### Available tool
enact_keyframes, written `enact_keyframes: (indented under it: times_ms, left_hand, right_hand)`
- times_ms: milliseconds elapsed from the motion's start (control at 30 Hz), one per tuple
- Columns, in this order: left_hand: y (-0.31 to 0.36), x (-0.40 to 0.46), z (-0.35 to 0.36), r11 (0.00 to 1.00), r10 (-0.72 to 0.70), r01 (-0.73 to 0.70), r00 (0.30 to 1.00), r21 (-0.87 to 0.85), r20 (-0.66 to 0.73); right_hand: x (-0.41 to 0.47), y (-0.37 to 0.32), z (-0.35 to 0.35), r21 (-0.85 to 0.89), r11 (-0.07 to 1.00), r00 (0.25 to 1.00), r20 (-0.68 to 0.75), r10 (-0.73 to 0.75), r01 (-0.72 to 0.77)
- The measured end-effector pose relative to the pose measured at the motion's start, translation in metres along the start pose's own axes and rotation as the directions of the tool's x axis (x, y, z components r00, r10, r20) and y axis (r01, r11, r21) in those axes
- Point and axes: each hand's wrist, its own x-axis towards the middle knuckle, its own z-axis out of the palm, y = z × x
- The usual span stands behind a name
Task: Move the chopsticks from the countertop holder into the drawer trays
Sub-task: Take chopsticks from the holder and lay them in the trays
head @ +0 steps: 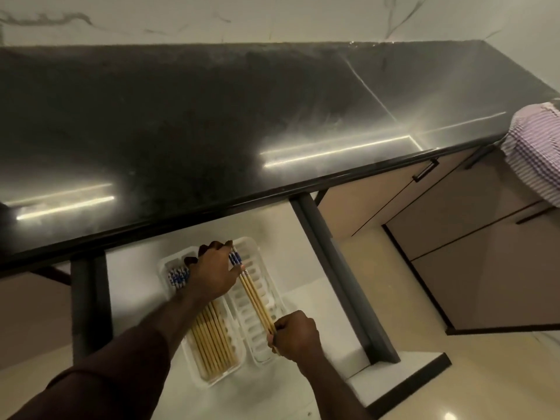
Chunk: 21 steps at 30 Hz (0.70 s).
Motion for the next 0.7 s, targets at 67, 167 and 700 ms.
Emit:
enact_keyframes:
  times_ms: [67,167,700]
  left_hand:
    - [0.000,0.001,0.003,0.998,0.001,-0.001,1.000,0.056,0.008]
    - [0.005,-0.004,0.006,0.981,-0.004,0.010,1.000,0.194,-0.029]
    - [0.017,-0.028,0.040,0.817,0.201,-0.226,0.974,0.530,0.107]
  right_hand:
    - [0.007,-0.005,0.001,-0.082,0.997,1.000,-0.017,-0.014,0.012]
    - [0.017,-0.010,0.003,-0.119,0.993,1.000,-0.020,0.012,-0.015]
    - [0.042,-0.010,0.036,-0.214,0.971,0.994,0.006,0.112,-0.108]
